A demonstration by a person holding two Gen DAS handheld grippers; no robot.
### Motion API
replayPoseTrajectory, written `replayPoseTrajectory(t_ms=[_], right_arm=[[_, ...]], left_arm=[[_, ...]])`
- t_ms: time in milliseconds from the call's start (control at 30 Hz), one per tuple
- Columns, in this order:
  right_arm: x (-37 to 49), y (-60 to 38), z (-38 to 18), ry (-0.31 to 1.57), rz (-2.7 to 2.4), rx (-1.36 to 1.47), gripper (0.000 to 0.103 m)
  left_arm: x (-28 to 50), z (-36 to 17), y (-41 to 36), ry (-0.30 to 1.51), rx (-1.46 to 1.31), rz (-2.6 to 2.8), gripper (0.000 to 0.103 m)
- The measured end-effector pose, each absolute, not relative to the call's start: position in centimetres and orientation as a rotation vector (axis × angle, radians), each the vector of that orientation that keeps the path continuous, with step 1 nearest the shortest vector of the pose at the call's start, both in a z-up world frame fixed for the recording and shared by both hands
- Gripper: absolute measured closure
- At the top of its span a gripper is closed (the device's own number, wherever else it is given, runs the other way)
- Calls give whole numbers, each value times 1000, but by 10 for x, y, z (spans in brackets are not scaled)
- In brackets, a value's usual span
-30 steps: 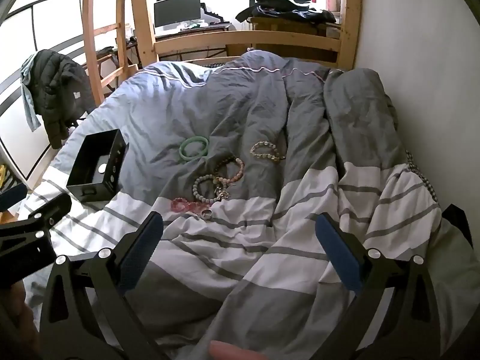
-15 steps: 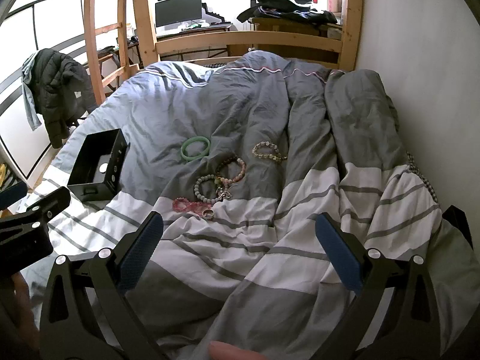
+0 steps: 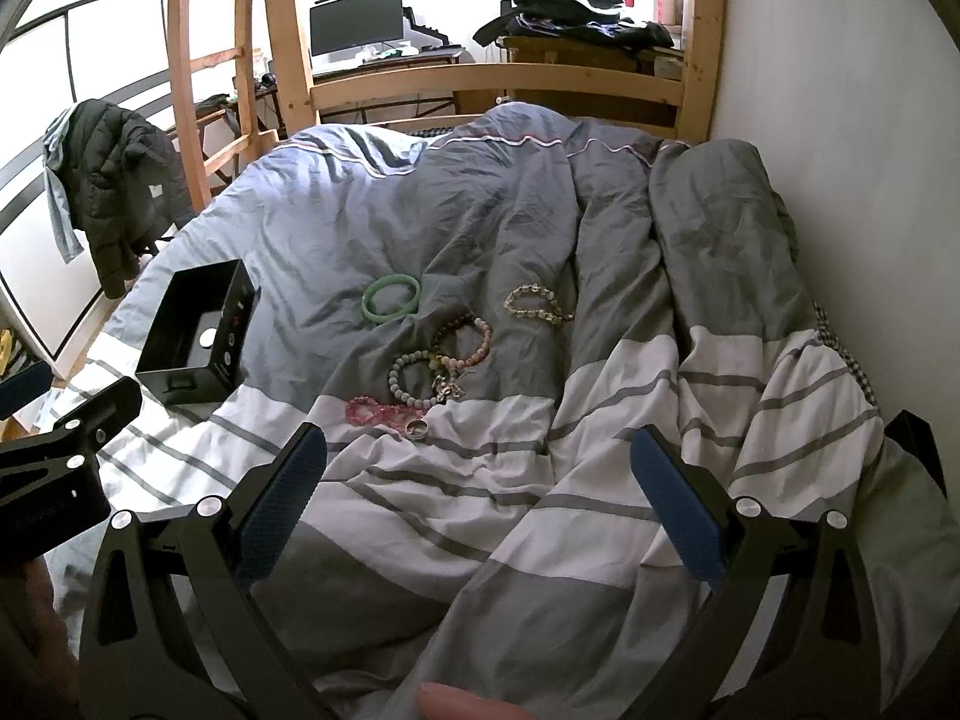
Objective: Organize jewelry
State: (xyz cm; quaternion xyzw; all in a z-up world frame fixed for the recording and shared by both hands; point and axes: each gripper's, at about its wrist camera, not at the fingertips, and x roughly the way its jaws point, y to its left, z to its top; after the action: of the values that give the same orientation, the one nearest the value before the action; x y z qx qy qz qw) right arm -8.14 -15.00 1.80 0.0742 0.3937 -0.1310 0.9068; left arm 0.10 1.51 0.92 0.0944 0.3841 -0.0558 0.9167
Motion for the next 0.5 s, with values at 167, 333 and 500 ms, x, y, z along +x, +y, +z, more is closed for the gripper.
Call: replayPoseTrajectory(t_ms=[167,333,500], right_arm=[[-81,-150,18,812,-271,154,3],[-82,-150,18,812,-269,155,3],[-82,-150,18,811,-270,155,3]], left_arm=[[0,7,12,794,213,-123,6],[-2,8,10,766,231,-106,6],[-3,8,10,755,238,-105,6]])
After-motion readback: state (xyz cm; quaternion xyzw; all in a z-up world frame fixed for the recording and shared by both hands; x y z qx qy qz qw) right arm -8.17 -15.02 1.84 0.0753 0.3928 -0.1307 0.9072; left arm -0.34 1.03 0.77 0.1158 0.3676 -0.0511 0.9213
